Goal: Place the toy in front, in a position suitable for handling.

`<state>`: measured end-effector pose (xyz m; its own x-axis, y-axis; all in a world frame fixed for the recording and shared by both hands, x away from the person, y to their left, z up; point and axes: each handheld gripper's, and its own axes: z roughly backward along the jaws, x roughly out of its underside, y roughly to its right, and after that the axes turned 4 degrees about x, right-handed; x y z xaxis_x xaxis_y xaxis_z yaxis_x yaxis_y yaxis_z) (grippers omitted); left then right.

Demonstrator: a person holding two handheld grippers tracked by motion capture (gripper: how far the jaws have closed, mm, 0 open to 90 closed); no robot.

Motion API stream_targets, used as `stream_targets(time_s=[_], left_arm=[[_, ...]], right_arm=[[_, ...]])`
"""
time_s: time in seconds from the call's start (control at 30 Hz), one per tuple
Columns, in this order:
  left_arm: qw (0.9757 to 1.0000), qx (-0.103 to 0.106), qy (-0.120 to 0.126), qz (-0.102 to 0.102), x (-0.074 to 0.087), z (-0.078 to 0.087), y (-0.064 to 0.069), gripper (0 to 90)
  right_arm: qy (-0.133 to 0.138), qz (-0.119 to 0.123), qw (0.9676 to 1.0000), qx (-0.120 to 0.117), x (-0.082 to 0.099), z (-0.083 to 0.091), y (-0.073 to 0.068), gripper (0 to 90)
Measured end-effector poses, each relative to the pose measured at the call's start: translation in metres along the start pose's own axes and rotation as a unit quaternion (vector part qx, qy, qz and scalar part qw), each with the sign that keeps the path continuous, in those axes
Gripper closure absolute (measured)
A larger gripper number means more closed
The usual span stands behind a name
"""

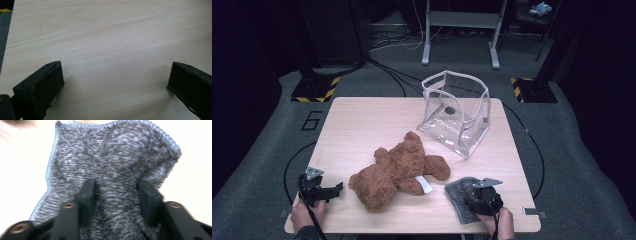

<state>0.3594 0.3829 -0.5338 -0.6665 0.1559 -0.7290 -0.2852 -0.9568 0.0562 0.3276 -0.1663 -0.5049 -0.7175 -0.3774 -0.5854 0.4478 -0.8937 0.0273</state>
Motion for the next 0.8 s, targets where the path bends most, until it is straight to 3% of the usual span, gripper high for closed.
stream_targets(time_s=[0.13, 0.27, 0.77, 0.8], left_arm=[[1.0, 0.0, 0.0, 0.0, 0.0, 0.0, 0.0, 0.0], [1.0, 0.0, 0.0, 0.0, 0.0, 0.0, 0.0, 0.0], [1.0, -0.001, 0.0, 0.001, 0.0, 0.0, 0.0, 0.0], [1.0, -0.001, 0.0, 0.001, 0.0, 0.0, 0.0, 0.0]], right_arm=[[0.004, -0.006, 0.9999, -0.009, 0.0, 0.001, 0.001, 66.5], [0.009, -0.007, 0.9999, -0.001, 0.001, 0.002, -0.001, 72.5], [0.043, -0.026, 0.9987, 0.008, -0.015, 0.032, 0.013, 75.6], [0.043, -0.018, 0.9989, 0.007, -0.017, 0.032, 0.016, 75.5]])
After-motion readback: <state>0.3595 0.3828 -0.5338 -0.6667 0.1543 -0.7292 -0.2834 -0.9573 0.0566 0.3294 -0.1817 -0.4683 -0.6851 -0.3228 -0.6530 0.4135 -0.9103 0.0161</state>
